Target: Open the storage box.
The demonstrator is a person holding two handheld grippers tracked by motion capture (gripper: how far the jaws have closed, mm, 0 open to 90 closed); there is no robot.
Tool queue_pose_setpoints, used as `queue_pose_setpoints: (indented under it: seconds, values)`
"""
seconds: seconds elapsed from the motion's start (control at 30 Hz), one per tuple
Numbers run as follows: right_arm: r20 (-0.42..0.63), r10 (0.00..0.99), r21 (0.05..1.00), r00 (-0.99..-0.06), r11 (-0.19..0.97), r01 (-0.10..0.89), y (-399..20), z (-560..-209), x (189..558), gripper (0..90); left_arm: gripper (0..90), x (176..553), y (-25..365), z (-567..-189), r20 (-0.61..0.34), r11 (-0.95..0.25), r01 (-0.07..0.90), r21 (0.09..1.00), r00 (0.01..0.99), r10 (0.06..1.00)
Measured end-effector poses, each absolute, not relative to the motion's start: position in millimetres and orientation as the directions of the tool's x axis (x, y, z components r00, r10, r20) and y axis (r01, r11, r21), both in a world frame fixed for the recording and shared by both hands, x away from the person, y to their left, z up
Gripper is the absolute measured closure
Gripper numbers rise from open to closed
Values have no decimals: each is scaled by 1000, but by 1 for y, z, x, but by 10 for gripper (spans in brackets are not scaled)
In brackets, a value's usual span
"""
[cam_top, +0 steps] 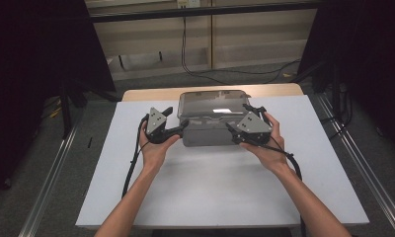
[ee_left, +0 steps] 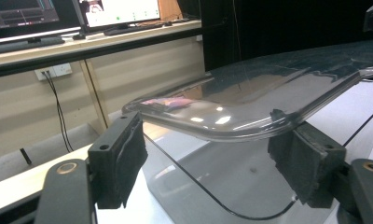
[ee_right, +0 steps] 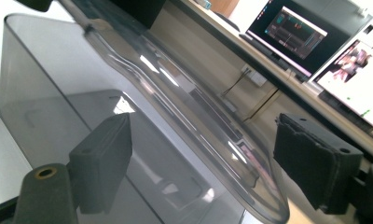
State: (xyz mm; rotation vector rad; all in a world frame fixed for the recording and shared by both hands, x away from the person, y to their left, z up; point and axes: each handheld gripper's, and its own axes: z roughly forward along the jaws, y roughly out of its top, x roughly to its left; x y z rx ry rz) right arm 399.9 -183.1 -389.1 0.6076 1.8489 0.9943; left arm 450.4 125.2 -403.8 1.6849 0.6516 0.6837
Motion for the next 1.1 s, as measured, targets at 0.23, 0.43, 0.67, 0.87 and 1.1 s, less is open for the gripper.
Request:
queue_pose_setpoints:
  seconds: [0.23, 0.43, 0.67, 0.87, 1.1]
  values:
    - [-396, 790, 887, -468, 461, 29, -201, -388, 411, 241, 338, 452, 125, -398, 121, -206, 45, 978, 678, 725]
    - [-357, 797, 909, -487, 416, 14, -206, -389, 417, 343, 372, 454, 122, -398, 122, -206, 42, 978, 687, 717]
    - [-346, 803, 921, -486, 389, -14, -206, -387, 419, 377, 391, 459, 121, -395, 91, -178, 52, 983, 702, 707]
    - [-327, 808, 930, -489, 367, -16, -210, -388, 422, 421, 423, 460, 121, -391, 119, -201, 34, 979, 706, 698]
    - [-303, 816, 940, -493, 342, -12, -214, -388, 425, 434, 470, 462, 124, -389, 124, -201, 25, 979, 711, 692]
